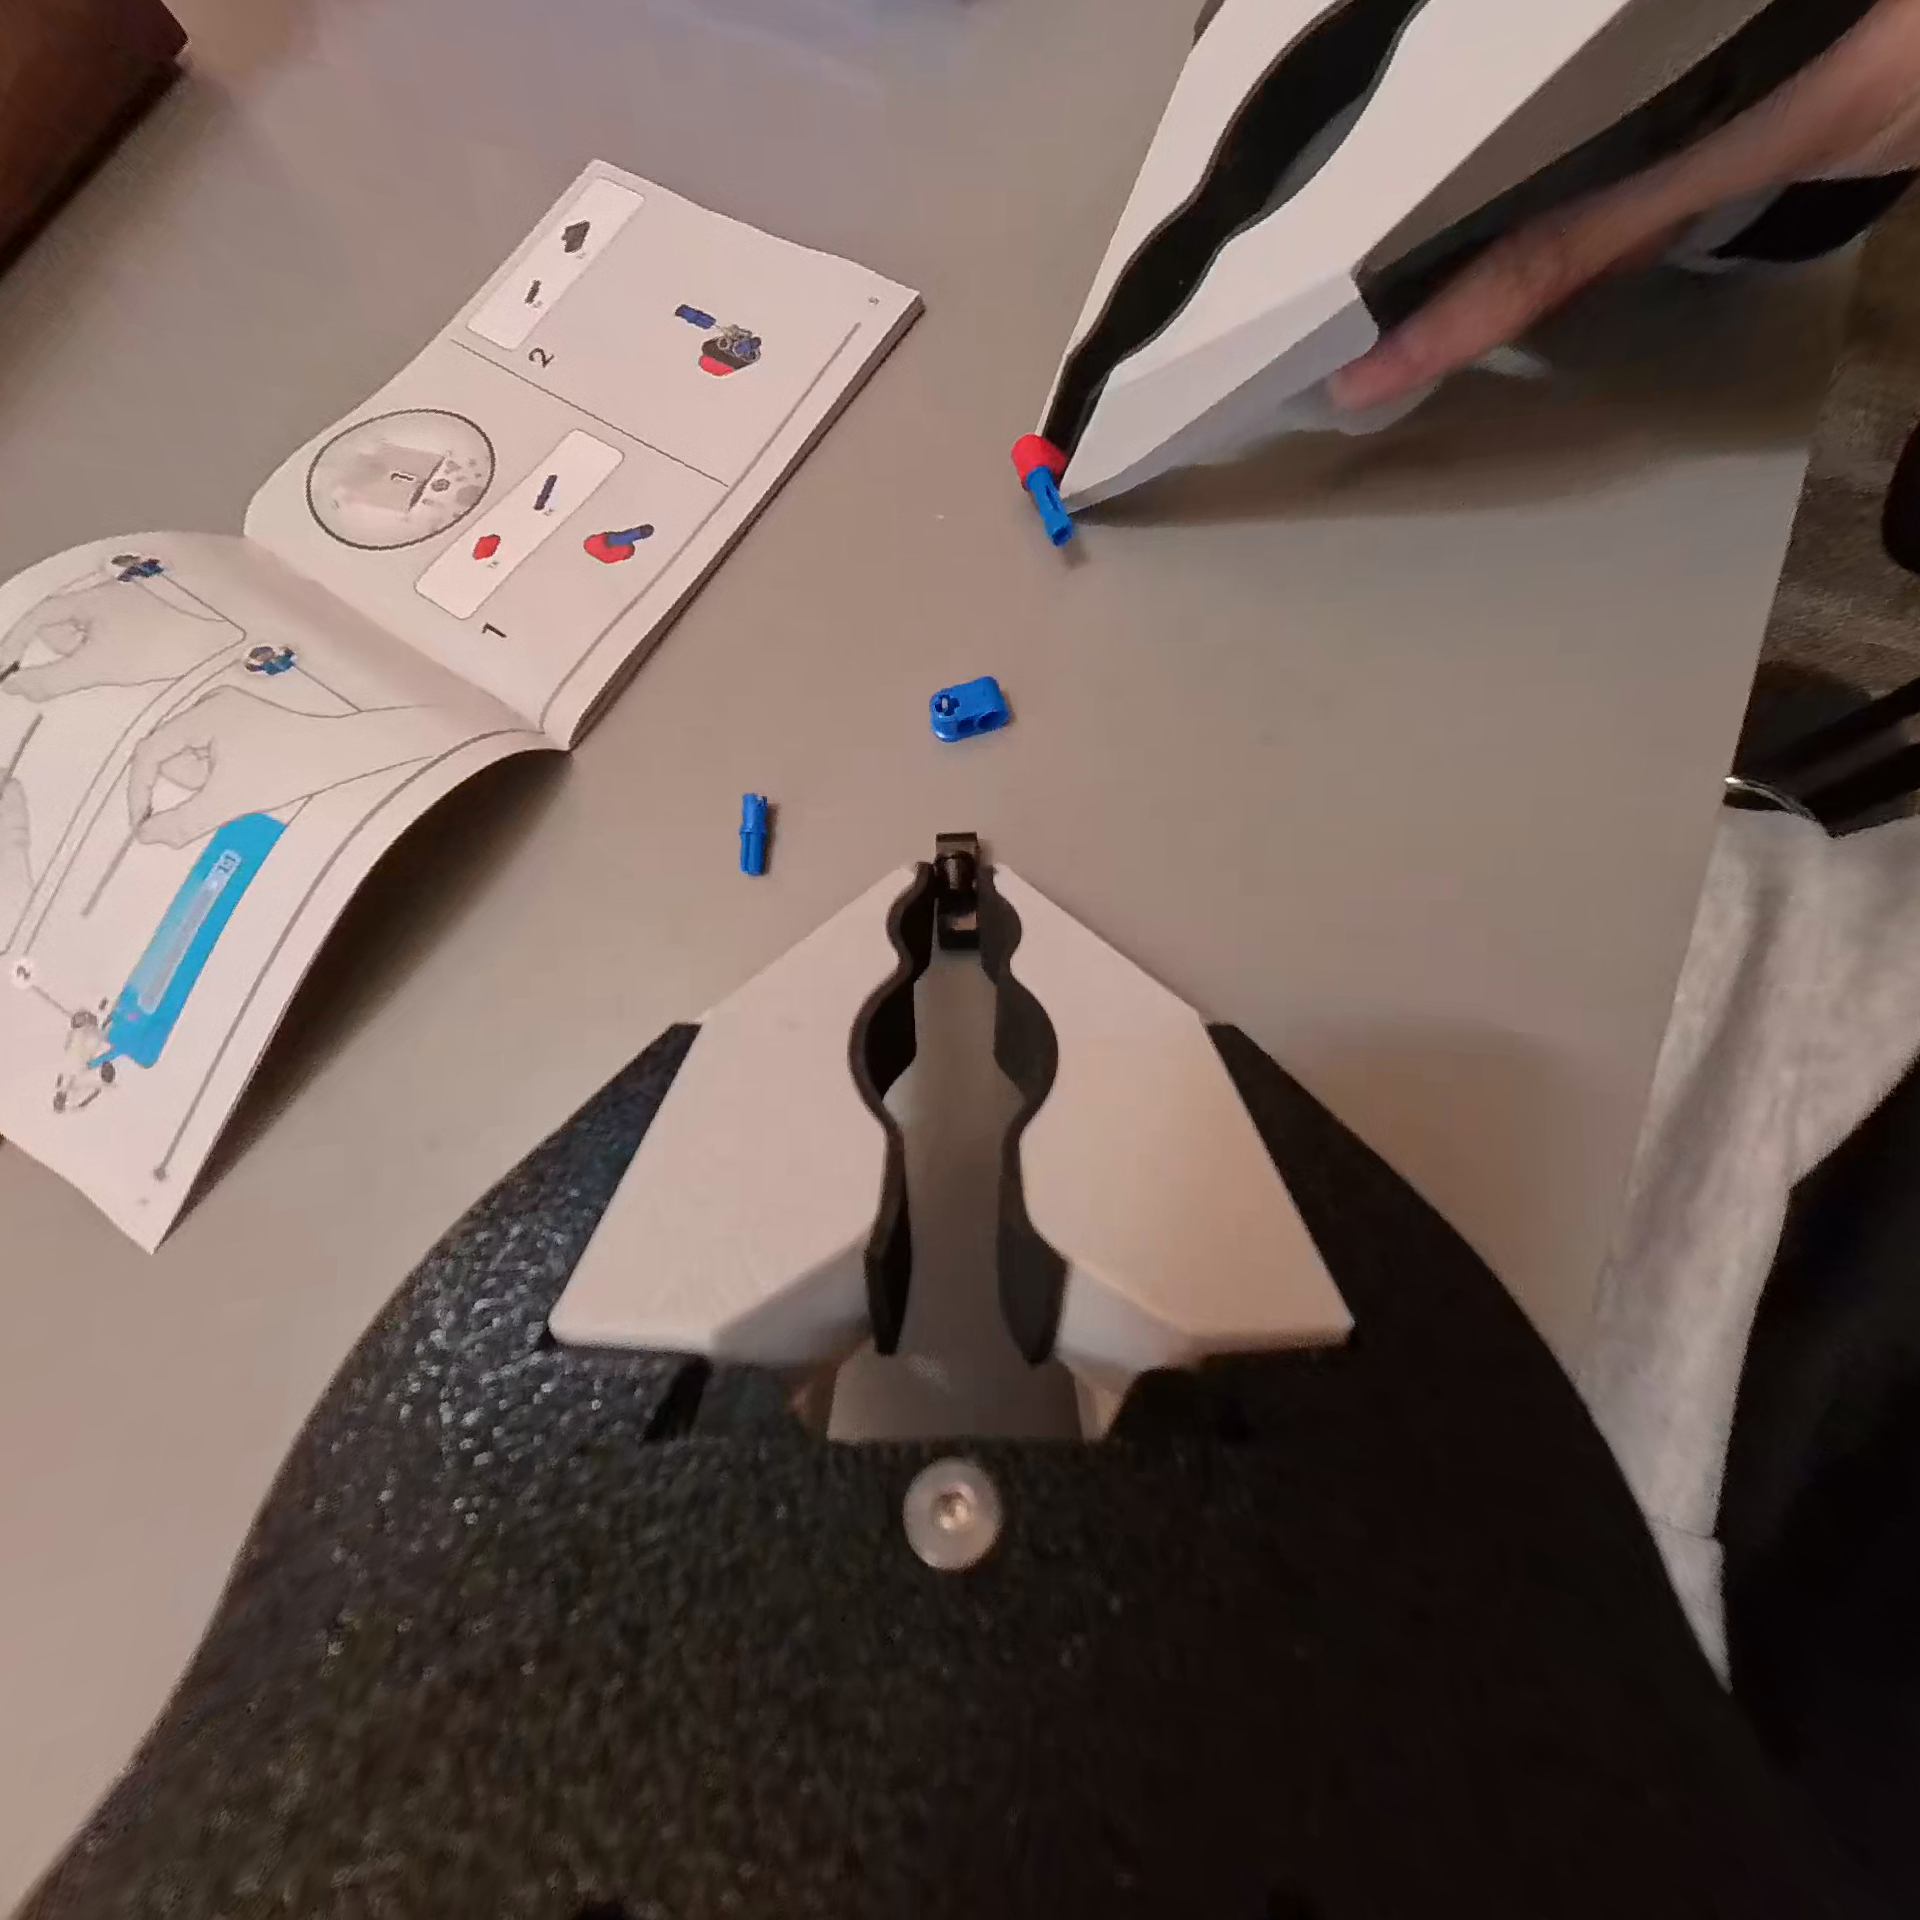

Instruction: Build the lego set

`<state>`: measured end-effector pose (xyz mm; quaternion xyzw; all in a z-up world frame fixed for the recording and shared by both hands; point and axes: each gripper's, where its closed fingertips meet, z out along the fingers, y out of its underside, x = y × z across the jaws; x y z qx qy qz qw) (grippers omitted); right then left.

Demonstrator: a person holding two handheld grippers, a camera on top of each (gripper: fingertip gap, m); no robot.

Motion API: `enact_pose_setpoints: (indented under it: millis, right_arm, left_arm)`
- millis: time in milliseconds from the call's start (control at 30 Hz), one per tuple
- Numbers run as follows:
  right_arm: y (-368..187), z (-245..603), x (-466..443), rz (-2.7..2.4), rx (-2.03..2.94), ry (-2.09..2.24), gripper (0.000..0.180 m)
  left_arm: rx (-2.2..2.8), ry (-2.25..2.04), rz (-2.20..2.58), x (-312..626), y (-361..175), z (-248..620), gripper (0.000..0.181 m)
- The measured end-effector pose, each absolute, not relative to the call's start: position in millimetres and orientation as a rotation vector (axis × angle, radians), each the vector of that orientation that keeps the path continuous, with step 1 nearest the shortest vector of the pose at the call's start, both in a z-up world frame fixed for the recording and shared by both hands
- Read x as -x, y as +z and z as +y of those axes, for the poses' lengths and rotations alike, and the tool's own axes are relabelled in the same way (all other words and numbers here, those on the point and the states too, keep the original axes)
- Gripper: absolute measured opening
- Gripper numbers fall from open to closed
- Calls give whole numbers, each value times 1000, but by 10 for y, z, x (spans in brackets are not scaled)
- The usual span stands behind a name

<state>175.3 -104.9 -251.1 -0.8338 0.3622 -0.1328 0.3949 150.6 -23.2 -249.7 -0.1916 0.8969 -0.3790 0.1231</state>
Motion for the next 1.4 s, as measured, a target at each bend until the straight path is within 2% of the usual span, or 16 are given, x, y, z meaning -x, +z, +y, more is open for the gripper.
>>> enact_pose_setpoints:
  millis: [33,167,267,400,567,900,1200,1333,1400]
  right_arm:
    - [-2511,-1047,-1755,918,2114,-335,6]
    - [-2511,-1043,-1754,912,2118,-341,6]
    - [-2511,-1037,-1749,908,2119,-335,6]
    - [-2511,-1030,-1748,907,2117,-323,6]
    - [-2471,-1014,-1748,909,2083,-307,6]
    - [-2492,-932,-1727,900,2108,-333,6]
    - [-2481,-893,-1708,877,2110,-331,6]
    - [-2478,-871,-1692,866,2112,-322,6]
    - [-2472,-874,-1686,866,2106,-318,6]
  left_arm:
    - [544,-1100,2618,-1497,-2501,-235,6]
    - [464,-1103,2598,-1476,-2449,-209,19]
    - [447,-1183,2565,-1482,-2290,-136,14]
    - [436,-1170,2605,-1467,-2301,-112,26]
    - [339,-1069,2563,-1488,-2424,-239,5]
    - [1,-930,2396,-1275,-2444,-330,7]
    - [94,-1044,2584,-1214,-2360,-294,26]
    - [104,-1049,2626,-1221,-2405,-372,4]
    - [269,-1110,2652,-1269,-2406,-375,0]
